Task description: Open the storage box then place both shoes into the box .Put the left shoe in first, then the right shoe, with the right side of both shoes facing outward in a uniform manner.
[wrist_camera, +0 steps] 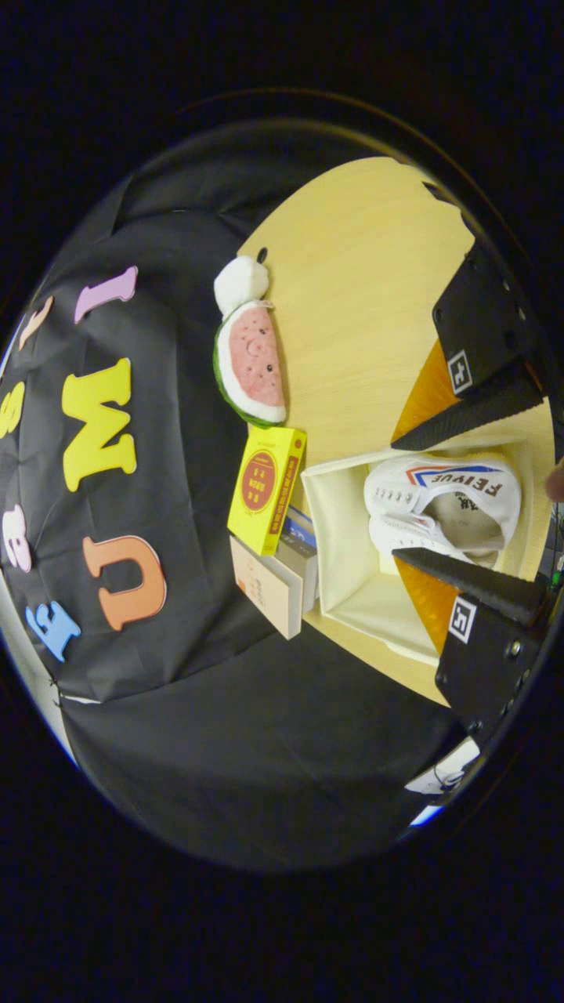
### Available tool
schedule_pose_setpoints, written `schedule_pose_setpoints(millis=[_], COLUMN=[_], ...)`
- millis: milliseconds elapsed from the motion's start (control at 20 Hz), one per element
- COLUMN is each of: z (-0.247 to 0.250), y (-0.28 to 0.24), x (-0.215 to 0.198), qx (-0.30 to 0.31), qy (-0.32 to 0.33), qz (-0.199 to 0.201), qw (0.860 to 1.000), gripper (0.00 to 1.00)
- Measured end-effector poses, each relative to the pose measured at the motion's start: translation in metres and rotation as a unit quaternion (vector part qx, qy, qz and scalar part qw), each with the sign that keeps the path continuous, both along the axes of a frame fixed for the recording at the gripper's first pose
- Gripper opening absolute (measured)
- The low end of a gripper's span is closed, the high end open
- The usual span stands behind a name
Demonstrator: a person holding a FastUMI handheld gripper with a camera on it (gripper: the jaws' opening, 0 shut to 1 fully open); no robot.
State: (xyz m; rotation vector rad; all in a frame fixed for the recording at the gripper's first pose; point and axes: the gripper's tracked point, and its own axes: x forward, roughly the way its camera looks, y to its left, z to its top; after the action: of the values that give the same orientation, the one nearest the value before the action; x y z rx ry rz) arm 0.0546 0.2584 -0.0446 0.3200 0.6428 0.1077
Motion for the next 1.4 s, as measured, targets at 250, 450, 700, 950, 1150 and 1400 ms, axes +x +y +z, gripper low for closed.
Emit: schedule_pose_setpoints(millis=[250, 450, 700, 950, 1150, 1400], z=[0.036, 0.069, 0.108, 0.108, 0.105, 0.085], y=[-0.036, -0.086, -0.146, -0.197, -0.215, -0.227], x=[-0.018, -0.04, -0.087, -0.138, -0.176, -0.205], qx=[-0.04, -0.088, -0.12, -0.141, -0.148, -0.124], qy=[-0.091, -0.189, -0.301, -0.352, -0.389, -0.386], qz=[-0.001, -0.03, -0.073, -0.111, -0.121, -0.13], qw=[0.995, 0.978, 0.943, 0.918, 0.901, 0.905], gripper=[0.93, 0.96, 0.95, 0.95, 0.95, 0.94])
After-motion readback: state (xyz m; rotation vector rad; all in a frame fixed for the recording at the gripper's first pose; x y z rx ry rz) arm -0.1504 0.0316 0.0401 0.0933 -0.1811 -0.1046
